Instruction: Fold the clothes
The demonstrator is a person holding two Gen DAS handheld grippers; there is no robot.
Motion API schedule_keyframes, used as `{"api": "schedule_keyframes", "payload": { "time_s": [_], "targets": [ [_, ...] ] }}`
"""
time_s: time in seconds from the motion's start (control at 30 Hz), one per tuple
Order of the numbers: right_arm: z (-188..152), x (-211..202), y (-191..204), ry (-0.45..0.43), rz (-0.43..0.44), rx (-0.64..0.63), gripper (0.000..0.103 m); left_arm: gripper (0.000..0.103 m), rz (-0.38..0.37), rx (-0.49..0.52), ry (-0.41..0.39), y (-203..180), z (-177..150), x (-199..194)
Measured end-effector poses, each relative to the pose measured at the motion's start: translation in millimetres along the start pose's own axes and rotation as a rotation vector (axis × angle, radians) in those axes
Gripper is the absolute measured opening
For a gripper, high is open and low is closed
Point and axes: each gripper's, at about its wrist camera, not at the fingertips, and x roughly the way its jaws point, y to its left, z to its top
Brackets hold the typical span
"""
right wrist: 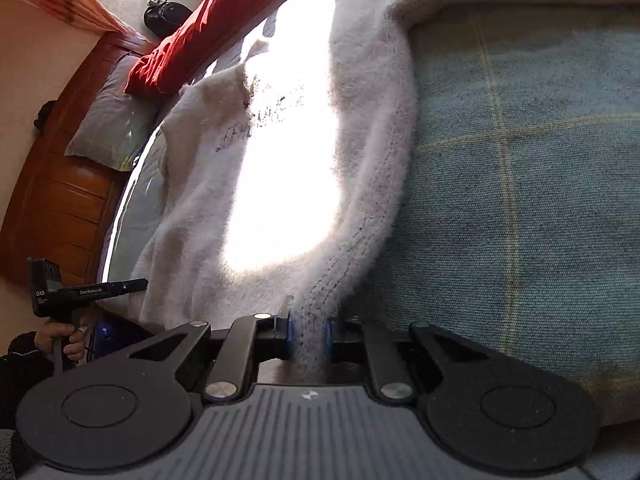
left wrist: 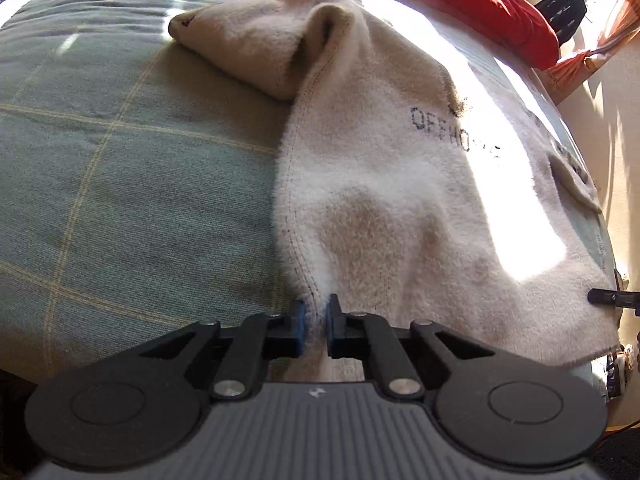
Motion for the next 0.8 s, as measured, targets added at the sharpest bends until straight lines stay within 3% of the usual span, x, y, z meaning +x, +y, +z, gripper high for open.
{"api": "schedule_keyframes", "payload": {
  "time_s": [0.13,0.27,0.37,0.47,0.6,0.8],
  "targets": [
    [14.3,-28.2,12.5,0.015,-0.038,-0.053,0.015,0.007,-0.025,0.080,0.037,-17.0,-14.4,-10.4],
    [3.7,-9.0,3.9,0.152,-0.149,-0.064,0.018,0.009,0.049,0.081,0.115,-14.0,-24.8,8.6],
    [-10.0,-9.3,-8.8,0.160,-0.203,-0.034,0.022,0.009,0.119,0.118,0.125,-12.5,-33.1,7.7],
    [-10.9,-24.2,-10.0,0.104,-0.224,-0.022,0.027,0.011,0.156,0.167,0.070,-15.7,-29.1,-12.0],
    [12.3,-39.9,10.6,-0.007,-0.262,-0.106,0.041,0.035,0.185,0.309,-0.037,-39.9,-3.8,-25.6],
    [52.9,-5.0,56.3,-0.110,-0.349,-0.368,0.060,0.051,0.207,0.617,-0.157,-106.1,29.3,18.1]
  ]
}}
